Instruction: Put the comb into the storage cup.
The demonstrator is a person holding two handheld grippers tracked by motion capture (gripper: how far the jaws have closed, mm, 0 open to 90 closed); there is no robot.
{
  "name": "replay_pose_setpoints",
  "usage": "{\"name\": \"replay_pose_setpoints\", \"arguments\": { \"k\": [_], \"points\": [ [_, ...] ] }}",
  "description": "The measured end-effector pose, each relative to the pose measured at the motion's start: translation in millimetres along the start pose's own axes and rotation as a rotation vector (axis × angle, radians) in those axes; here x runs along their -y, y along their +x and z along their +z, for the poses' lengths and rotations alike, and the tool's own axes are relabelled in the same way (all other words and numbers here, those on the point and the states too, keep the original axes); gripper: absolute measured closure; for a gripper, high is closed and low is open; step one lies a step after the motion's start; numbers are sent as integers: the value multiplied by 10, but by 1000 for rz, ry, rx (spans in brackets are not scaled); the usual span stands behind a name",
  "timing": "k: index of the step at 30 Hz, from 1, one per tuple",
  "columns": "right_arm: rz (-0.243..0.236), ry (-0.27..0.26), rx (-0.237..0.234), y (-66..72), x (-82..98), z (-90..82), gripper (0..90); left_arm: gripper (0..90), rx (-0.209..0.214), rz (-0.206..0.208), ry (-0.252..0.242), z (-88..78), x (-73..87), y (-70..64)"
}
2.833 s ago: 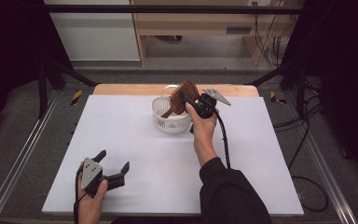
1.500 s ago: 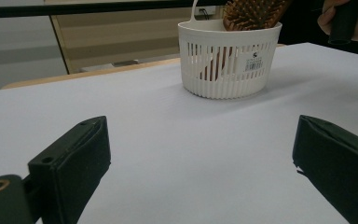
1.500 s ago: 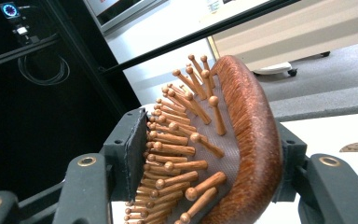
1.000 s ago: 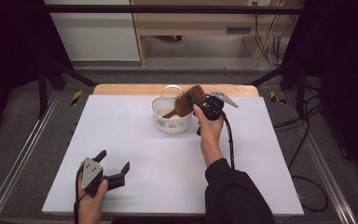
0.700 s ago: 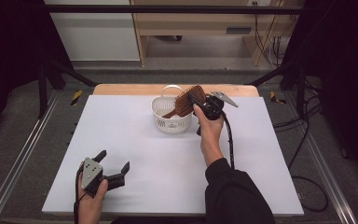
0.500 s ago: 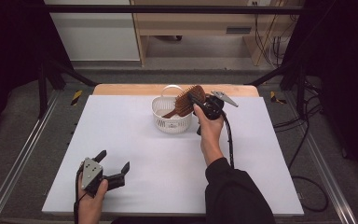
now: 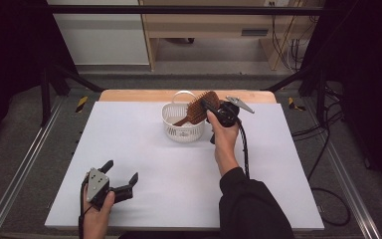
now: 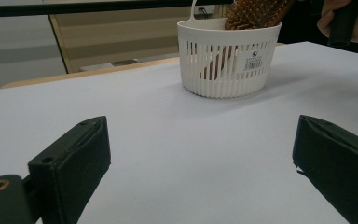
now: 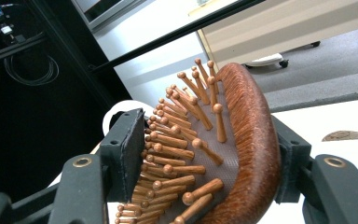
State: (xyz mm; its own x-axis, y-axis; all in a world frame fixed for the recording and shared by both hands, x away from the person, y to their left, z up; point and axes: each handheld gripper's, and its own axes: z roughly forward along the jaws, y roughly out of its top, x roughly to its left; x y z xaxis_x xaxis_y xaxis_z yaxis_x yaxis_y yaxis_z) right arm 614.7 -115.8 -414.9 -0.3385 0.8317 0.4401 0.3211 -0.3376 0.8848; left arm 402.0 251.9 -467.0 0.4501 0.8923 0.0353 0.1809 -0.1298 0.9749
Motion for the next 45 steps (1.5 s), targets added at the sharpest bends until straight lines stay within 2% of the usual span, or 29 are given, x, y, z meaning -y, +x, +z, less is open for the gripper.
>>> {"name": "replay_pose_setpoints", "arguments": {
  "k": [14, 18, 45],
  "points": [
    [-25, 15, 8, -6, -14, -22, 362, 41, 0, 1, 0, -3, -1, 2],
    [-52, 15, 30, -12, -26, -35, 328, 41, -1, -3, 0, 1, 0, 4],
    [-118, 37, 83, -32, -89, -120, 190, 40, -1, -2, 0, -1, -1, 8]
  ]
}}
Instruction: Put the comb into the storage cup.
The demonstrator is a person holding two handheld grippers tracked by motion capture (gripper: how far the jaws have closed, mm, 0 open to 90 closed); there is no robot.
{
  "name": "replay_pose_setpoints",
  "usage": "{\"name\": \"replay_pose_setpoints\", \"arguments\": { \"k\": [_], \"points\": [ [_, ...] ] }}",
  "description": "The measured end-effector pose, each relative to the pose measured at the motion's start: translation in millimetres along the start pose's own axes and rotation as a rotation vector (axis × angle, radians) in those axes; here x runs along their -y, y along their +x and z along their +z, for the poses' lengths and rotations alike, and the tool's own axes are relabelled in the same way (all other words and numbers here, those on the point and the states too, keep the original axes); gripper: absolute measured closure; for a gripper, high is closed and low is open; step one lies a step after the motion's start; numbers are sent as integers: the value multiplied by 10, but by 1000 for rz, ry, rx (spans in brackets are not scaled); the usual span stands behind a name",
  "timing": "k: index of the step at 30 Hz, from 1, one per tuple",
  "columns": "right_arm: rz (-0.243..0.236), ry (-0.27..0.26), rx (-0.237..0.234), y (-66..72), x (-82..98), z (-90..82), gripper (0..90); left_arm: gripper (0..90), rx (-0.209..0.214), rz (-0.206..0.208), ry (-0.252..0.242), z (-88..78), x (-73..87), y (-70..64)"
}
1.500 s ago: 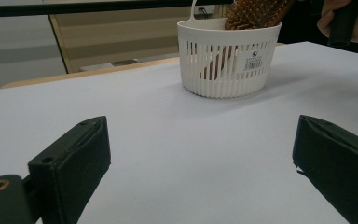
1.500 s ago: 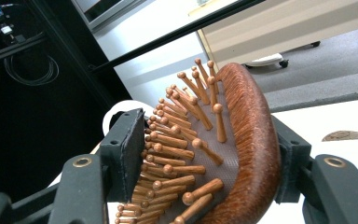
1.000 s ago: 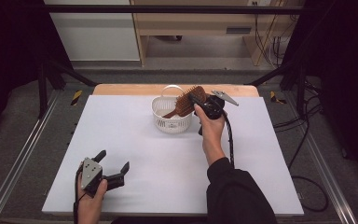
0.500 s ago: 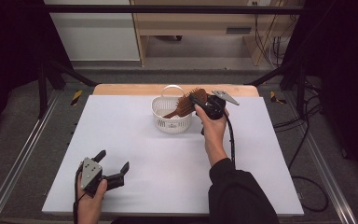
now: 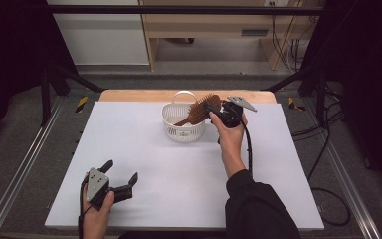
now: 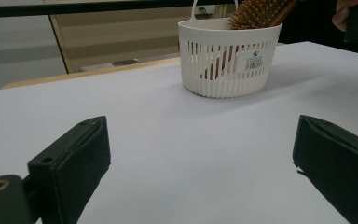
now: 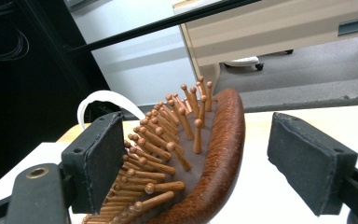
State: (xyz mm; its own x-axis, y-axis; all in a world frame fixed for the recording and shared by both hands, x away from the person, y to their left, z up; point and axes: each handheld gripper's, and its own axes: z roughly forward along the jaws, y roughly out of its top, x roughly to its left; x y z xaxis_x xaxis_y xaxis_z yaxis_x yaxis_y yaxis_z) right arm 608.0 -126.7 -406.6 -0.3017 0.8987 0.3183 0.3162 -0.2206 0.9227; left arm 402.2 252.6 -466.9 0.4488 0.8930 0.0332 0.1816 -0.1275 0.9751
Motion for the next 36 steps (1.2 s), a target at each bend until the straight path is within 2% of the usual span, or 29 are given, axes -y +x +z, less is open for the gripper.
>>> {"name": "replay_pose_setpoints", "arguments": {
  "k": [16, 36],
  "points": [
    [2, -34, -9, 0, -51, -61, 178, 40, 3, 1, 3, 7, 3, -5],
    [-15, -34, -23, 16, -113, -119, 141, 39, 4, 1, 5, 10, 5, -6]
  ]
}}
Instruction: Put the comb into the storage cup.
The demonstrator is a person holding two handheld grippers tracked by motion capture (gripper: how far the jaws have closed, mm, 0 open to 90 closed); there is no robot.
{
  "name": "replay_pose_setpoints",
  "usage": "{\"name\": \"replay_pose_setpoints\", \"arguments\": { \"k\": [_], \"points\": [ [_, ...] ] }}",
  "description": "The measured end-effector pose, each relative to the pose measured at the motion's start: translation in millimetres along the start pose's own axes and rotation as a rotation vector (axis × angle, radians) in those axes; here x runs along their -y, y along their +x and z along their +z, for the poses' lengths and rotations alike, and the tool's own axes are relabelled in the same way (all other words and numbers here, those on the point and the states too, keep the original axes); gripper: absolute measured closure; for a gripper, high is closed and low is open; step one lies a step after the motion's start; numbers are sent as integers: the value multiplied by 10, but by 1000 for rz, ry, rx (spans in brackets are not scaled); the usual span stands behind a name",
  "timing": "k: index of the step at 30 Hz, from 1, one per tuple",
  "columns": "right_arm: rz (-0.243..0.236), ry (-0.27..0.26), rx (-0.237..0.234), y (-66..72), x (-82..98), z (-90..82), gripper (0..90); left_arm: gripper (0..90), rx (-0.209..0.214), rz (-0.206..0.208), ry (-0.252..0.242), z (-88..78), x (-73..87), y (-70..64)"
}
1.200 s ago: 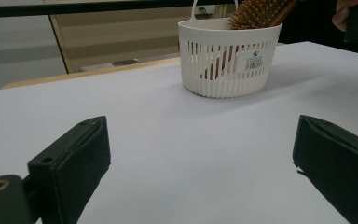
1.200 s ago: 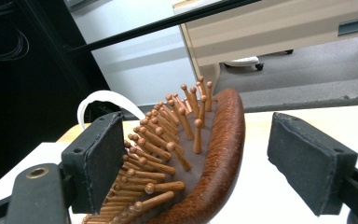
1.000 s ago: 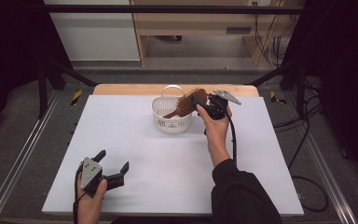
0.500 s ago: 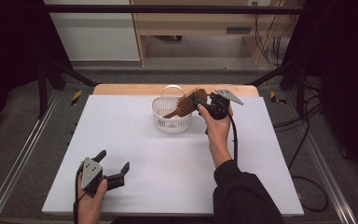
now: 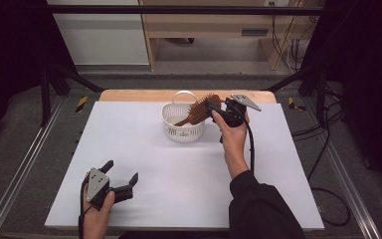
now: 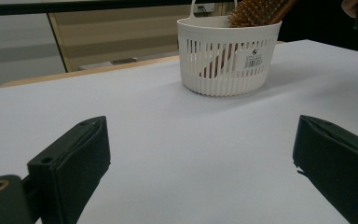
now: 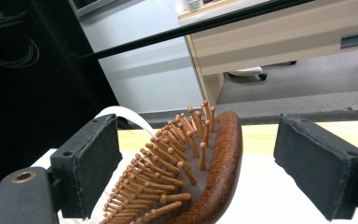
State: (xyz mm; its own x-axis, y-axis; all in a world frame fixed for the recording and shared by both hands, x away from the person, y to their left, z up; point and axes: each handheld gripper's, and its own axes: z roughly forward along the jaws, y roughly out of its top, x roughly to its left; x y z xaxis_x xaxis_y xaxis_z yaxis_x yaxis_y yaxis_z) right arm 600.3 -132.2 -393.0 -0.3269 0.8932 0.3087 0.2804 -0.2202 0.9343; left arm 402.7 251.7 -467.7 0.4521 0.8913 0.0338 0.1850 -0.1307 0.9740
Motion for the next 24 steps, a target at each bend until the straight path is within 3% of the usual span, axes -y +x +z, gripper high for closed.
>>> {"name": "replay_pose_setpoints", "arguments": {
  "k": [19, 24],
  "points": [
    [-14, 22, -21, 48, -42, -37, 52, 32, 3, 1, 3, 3, 2, 3],
    [4, 28, -31, 54, -63, -58, 43, 31, 3, 1, 3, 5, 2, 0]
  ]
}}
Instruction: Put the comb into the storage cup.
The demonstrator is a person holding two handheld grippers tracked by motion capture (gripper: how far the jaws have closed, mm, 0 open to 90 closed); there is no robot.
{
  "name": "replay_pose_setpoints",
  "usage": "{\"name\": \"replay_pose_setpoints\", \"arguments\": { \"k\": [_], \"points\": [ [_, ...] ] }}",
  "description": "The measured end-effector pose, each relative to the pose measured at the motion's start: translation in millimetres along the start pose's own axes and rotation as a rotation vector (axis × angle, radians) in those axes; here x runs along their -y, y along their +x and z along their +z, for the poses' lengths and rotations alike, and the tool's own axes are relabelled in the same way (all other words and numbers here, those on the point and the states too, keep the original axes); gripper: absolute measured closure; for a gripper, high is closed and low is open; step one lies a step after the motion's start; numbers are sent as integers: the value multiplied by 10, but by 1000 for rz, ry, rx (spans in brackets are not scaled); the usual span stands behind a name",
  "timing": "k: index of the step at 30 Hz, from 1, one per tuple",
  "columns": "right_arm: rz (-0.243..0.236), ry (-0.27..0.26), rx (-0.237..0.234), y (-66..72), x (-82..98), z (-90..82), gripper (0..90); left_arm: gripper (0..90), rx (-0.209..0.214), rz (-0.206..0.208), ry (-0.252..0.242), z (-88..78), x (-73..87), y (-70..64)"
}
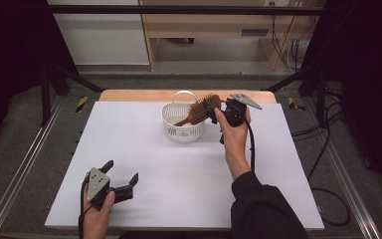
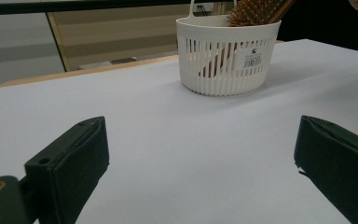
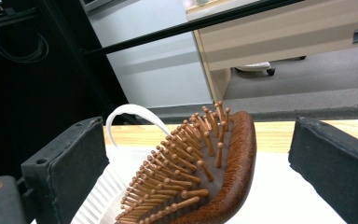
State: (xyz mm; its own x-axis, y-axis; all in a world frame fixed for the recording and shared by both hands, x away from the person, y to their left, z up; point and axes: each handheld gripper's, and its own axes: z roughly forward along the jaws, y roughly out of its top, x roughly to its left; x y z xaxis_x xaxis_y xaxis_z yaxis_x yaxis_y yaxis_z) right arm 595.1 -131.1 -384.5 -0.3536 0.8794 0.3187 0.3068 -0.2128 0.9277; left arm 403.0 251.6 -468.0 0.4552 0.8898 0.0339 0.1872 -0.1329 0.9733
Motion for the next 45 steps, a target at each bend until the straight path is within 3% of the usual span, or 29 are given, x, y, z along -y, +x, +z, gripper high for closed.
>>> {"name": "replay_pose_setpoints", "arguments": {
  "k": [11, 15, 32, 45],
  "points": [
    [-30, -2, -38, 57, -42, -47, 63, 30, -3, -1, 0, -3, 0, 12],
    [-10, 6, -52, 58, -61, -65, 70, 30, -7, -6, -7, -15, -4, 36],
    [-75, 33, -53, 109, -203, -129, 80, 30, -35, -42, -24, -73, -1, 206],
    [-102, 34, -27, 107, -263, -202, 58, 30, -38, -46, -18, -71, 5, 240]
  ]
}}
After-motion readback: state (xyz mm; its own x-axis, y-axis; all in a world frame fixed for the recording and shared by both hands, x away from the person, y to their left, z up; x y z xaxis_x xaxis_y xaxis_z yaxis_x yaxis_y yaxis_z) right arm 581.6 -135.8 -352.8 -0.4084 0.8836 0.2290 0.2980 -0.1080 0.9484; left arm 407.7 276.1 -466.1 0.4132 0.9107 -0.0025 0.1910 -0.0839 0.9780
